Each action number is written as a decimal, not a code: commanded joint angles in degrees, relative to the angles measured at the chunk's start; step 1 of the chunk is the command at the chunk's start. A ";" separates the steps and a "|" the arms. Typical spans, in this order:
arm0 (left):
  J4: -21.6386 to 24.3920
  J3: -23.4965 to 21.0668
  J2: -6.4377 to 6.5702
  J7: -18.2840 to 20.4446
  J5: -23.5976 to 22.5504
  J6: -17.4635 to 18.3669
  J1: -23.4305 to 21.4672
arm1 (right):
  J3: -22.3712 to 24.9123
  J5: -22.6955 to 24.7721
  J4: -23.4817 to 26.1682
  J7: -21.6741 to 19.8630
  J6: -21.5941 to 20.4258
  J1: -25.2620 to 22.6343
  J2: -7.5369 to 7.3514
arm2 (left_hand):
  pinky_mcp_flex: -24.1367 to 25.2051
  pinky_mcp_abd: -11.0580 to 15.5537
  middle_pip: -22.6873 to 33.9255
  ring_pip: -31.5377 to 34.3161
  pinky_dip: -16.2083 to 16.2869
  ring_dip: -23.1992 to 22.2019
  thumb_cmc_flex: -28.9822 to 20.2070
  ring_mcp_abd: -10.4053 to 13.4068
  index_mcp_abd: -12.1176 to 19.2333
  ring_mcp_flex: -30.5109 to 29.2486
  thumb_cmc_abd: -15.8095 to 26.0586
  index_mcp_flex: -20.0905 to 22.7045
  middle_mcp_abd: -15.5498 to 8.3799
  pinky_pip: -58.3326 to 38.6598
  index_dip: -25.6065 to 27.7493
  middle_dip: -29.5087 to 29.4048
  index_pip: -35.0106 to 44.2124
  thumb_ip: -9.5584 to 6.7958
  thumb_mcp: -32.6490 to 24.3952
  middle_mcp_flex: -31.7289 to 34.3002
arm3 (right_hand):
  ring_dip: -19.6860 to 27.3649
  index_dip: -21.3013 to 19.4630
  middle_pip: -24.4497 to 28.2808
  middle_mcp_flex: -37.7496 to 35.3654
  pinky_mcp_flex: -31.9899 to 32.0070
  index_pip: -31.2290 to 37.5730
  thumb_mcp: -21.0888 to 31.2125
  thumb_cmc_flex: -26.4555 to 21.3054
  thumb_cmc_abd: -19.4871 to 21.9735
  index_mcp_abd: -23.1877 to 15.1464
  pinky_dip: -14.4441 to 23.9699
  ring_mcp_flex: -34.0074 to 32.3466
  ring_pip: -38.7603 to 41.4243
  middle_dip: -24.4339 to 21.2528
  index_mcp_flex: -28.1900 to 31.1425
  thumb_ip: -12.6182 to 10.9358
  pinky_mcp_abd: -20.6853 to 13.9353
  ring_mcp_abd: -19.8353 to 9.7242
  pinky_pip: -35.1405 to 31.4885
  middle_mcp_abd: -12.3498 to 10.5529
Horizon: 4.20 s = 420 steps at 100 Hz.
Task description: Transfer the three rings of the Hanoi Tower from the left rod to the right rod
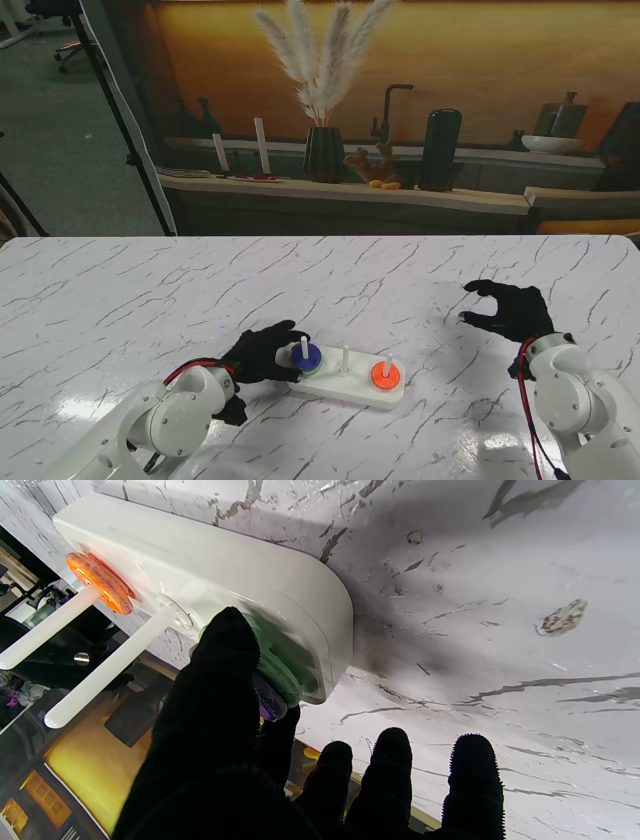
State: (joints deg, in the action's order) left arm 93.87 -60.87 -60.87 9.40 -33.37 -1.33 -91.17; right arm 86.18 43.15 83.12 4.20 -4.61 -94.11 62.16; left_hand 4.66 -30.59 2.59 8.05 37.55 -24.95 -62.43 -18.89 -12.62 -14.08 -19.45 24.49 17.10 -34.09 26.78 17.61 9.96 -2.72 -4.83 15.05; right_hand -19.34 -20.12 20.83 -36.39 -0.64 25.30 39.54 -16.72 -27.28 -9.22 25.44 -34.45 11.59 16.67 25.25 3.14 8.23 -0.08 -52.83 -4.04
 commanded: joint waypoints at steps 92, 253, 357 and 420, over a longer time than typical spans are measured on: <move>0.85 -0.41 0.06 3.10 1.36 0.66 -0.05 | -0.10 -0.01 0.25 0.23 0.12 -0.51 0.42 | 1.66 -1.00 -0.29 -0.46 -1.91 -0.03 -0.71 0.58 2.22 0.69 -3.40 -1.62 -0.96 0.53 0.36 0.39 -1.86 -2.08 -0.79 -0.17 | -0.42 0.18 0.08 -0.37 0.14 0.33 -0.82 -0.69 1.21 0.72 -0.76 -1.09 0.84 0.05 0.21 -1.25 13.68 -0.21 -1.10 -0.66; -0.05 1.88 -0.21 2.21 1.52 -0.38 1.53 | 0.00 -0.23 0.09 0.13 0.18 -0.89 0.43 | 0.58 -1.13 1.16 1.18 1.01 -1.41 -3.27 0.57 5.90 -1.60 5.44 5.59 -1.25 -3.36 2.86 1.33 3.58 0.91 3.33 4.08 | -0.40 0.20 0.19 -0.54 -0.04 0.51 -0.84 -0.86 1.21 0.65 -0.67 -1.12 0.92 0.06 0.24 -1.27 13.73 -0.15 -1.37 -0.76; 5.77 -1.93 0.12 4.80 2.13 -1.05 0.61 | -0.87 -0.86 -0.37 -0.22 0.37 -0.70 0.44 | -0.05 -2.43 1.43 2.04 0.58 -1.83 -4.61 -0.23 6.49 -3.21 7.33 7.04 -1.32 -5.47 5.26 1.42 6.89 1.47 4.94 5.87 | -0.36 0.19 0.26 -0.52 -0.13 0.61 -0.92 -0.89 1.37 0.83 -0.61 -0.93 0.90 0.07 0.51 -1.28 13.54 -0.23 -1.51 -0.56; 10.19 -4.95 0.80 8.42 0.96 -1.35 0.37 | -1.42 -1.38 -0.84 -0.24 0.41 -0.50 0.48 | -0.23 -2.63 1.39 2.09 0.32 -1.78 -4.32 -0.26 6.59 -3.48 7.18 7.47 -1.34 -6.03 6.31 1.33 6.56 1.62 4.97 6.15 | -0.33 0.13 0.33 -0.69 -0.26 0.76 -0.96 -0.94 1.38 0.87 -0.52 -0.83 0.94 0.13 1.00 -1.28 13.47 -0.22 -1.66 -0.49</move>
State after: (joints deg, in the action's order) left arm 103.69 -65.67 -60.11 17.22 -32.49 -3.58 -90.74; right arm 85.14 41.96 82.37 3.97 -4.24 -94.36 62.19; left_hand 4.20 -30.72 3.89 9.31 37.64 -25.96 -62.96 -18.89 -9.84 -16.14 -16.74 27.98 16.39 -37.62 30.94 18.23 11.85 -2.00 1.85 20.90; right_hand -19.34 -20.12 20.85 -36.60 -1.21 25.30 39.53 -16.74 -27.26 -9.22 25.44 -34.47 11.63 16.68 25.25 3.14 8.23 -0.08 -53.55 -4.04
